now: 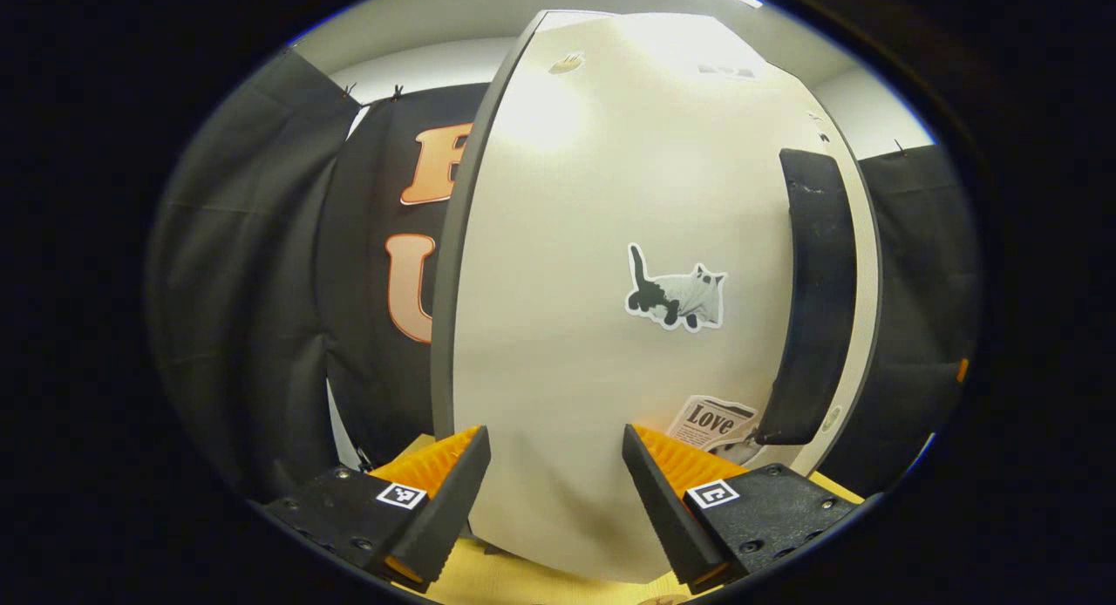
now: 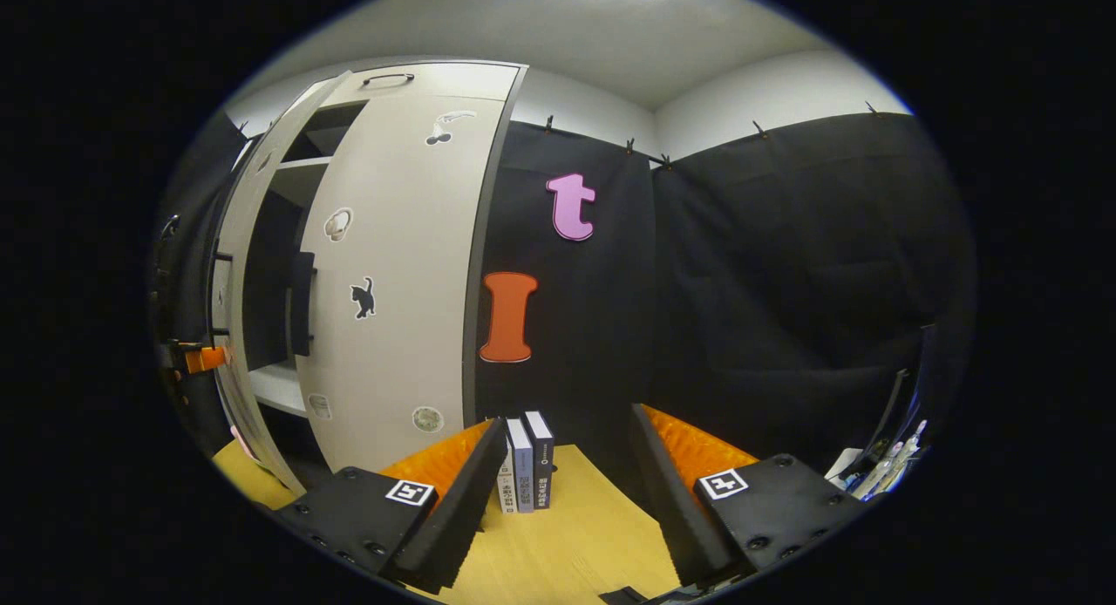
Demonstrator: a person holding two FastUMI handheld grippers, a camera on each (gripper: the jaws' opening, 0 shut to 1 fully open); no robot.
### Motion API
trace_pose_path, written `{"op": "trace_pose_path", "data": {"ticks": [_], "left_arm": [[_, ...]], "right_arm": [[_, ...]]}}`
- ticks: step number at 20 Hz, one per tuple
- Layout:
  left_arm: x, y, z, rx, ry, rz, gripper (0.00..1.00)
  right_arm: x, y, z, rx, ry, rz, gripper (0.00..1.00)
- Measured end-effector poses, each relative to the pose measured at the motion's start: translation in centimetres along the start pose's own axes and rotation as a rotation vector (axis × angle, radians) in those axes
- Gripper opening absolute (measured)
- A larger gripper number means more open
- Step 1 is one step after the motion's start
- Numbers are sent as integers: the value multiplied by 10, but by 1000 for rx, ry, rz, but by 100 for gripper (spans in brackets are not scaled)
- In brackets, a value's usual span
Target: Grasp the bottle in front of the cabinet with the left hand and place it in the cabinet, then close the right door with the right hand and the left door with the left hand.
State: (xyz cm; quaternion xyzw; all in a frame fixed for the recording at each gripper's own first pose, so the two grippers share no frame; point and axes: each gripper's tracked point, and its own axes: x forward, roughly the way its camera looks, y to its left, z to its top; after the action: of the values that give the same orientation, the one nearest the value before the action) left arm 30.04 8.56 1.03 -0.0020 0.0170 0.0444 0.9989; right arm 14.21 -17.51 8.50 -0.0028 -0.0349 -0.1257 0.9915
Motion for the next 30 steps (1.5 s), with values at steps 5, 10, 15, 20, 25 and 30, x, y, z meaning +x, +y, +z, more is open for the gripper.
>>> {"op": "trace_pose_path", "data": {"ticks": [5, 10, 15, 20, 25, 30], "left_arm": [[4, -3, -3, -27, 12, 42, 93], [6, -14, -1, -2, 15, 65, 94], [8, -19, -2, 15, 22, 77, 94], [10, -29, -2, 6, 22, 75, 94], [13, -29, -2, 19, 20, 100, 94], [16, -31, -4, 22, 29, 106, 93]], "right_arm": [[1, -20, -4, 21, 4, 3, 94], [-2, -32, -12, 52, 19, 23, 95], [-10, -47, -10, 52, 9, 38, 94], [-20, -66, -6, 27, 3, 40, 94], [-27, -85, -10, 17, 10, 32, 94], [-22, -84, -16, 30, 29, 60, 94]]}}
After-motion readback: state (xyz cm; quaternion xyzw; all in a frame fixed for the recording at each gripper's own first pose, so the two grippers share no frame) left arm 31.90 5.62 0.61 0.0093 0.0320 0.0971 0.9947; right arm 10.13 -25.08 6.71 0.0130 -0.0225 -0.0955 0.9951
